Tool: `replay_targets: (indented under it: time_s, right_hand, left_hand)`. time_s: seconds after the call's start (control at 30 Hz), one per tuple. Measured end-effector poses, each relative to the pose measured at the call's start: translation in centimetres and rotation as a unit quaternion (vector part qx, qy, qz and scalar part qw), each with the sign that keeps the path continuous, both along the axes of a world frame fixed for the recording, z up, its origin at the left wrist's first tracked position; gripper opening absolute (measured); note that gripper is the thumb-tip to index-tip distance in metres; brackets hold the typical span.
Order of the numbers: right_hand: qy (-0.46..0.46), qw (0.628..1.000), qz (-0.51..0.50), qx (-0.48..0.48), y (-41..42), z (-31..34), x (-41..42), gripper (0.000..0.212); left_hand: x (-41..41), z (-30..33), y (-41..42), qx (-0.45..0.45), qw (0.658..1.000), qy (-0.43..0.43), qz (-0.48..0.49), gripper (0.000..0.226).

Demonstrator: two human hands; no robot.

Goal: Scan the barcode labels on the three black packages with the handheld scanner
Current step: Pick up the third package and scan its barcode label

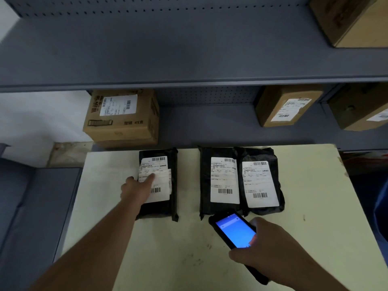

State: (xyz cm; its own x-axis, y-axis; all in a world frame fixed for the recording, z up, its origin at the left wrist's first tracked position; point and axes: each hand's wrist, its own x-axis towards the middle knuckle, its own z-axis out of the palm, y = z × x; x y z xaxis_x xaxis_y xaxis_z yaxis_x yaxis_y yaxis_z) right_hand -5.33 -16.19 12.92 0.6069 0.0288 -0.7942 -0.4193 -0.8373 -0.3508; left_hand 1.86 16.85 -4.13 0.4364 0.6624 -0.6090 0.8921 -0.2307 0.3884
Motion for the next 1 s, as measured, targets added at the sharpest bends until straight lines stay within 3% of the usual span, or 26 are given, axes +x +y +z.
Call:
replay_targets:
  time_s: [0.23,0.53,0.83,1.0]
  right_hand:
    - [0.014,1.000,0.003,-0.007,0.8,-0.5,-0.2,0.048]
    - [0.012,1.000,-0.002,-0.007,0.6,-0.8,-0.1,0.053]
    - [0.019,1.000,-0.006,-0.006,-0.5,-1.1,-0.3,0.057]
    - [0.020,1.000,-0.006,-0.011,-1.5,-1.0,-0.2,0.056]
  left_hand:
    - [1.9,-0.9,-2.0,-0.018,1.000,0.019,0.011,0.126]
    - [3.0,0.2,-4.0,0.030,0.999,0.009,-0.011,0.111]
    - [3.1,2.1,-7.7,0.091,0.991,-0.006,-0.103,0.099]
    - [3.4,1.8,-7.0,0.033,0.995,-0.007,-0.090,0.108]
